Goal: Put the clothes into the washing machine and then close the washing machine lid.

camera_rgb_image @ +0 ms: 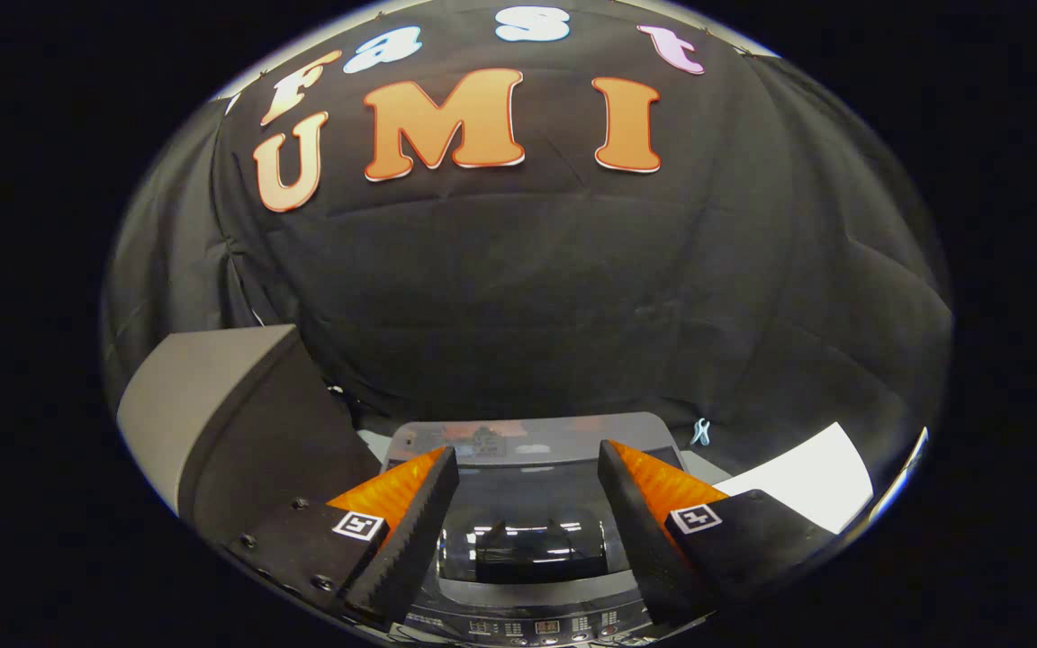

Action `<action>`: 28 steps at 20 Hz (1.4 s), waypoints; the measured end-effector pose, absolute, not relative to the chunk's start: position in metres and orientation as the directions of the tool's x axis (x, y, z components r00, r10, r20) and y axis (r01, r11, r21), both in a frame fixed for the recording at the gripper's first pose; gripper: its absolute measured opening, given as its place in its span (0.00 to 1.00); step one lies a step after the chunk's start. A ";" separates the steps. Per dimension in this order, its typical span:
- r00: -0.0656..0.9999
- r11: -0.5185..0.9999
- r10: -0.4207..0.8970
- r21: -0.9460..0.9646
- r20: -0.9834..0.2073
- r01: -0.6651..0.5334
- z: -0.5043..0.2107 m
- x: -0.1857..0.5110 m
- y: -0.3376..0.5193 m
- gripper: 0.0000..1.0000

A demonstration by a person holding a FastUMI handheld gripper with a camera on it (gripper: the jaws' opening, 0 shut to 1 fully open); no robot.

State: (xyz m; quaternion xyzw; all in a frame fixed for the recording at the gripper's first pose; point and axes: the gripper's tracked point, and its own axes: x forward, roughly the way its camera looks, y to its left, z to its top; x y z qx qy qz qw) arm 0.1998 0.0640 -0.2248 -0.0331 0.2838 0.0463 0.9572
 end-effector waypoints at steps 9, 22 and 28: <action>0.921 0.997 0.074 0.008 -0.383 -0.077 -0.131 0.156 0.082 0.99; 0.980 0.993 0.104 -0.029 -0.168 -0.110 0.008 0.086 0.082 0.99; 0.992 0.993 0.091 -0.062 -0.091 -0.097 0.039 0.056 0.074 0.99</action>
